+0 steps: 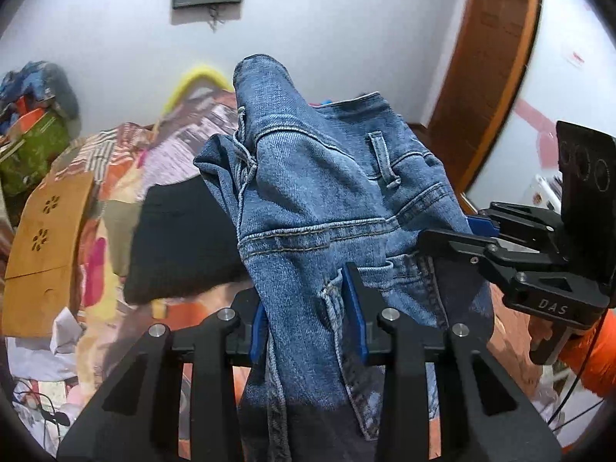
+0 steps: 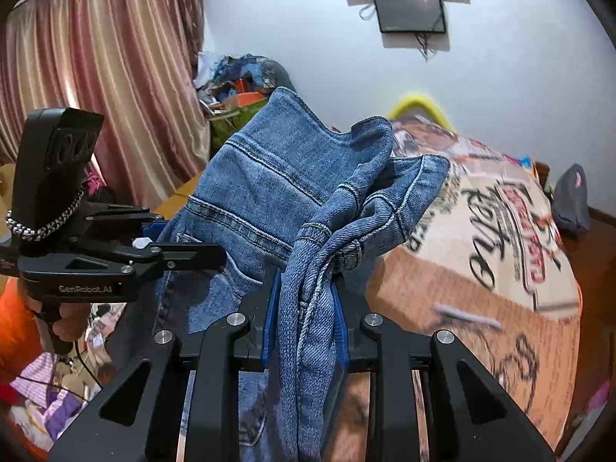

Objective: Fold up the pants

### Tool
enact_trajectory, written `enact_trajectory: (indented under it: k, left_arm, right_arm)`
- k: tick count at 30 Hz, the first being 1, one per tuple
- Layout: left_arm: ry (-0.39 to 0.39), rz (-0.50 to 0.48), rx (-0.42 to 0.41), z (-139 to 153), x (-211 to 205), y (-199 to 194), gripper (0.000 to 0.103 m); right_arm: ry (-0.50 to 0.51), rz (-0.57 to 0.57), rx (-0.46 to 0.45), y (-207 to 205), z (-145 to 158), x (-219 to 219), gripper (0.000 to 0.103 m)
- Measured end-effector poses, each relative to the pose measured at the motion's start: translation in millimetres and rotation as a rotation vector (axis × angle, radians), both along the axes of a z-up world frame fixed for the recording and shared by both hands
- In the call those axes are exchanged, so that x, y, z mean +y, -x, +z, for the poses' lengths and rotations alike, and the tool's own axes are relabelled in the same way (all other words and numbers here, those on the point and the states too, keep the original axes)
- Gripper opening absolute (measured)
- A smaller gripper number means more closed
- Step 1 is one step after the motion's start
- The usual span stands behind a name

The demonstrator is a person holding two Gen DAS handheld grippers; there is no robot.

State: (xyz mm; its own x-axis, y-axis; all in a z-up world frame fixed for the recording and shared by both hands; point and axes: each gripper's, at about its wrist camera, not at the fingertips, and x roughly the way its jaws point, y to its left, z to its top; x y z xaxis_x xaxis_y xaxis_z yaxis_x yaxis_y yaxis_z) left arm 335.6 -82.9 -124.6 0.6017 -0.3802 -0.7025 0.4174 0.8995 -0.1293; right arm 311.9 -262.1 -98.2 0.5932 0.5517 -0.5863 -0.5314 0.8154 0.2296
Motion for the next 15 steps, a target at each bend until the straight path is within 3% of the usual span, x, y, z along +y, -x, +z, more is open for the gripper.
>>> enact_trajectory:
  k: [9, 15]
  left_arm:
    - [0.058, 0.058, -0.052, 18.3, 41.8, -61.9, 0.035]
    - [0.04, 0.082, -0.091, 18.7, 63.5, -114.6, 0.035]
  right_arm:
    - [-0.029, 0.026, -0.059, -51.8, 19.5, 35.9, 0.021]
    - [-0.034, 0.023, -0.094, -89.8, 22.6, 59.6, 0.021]
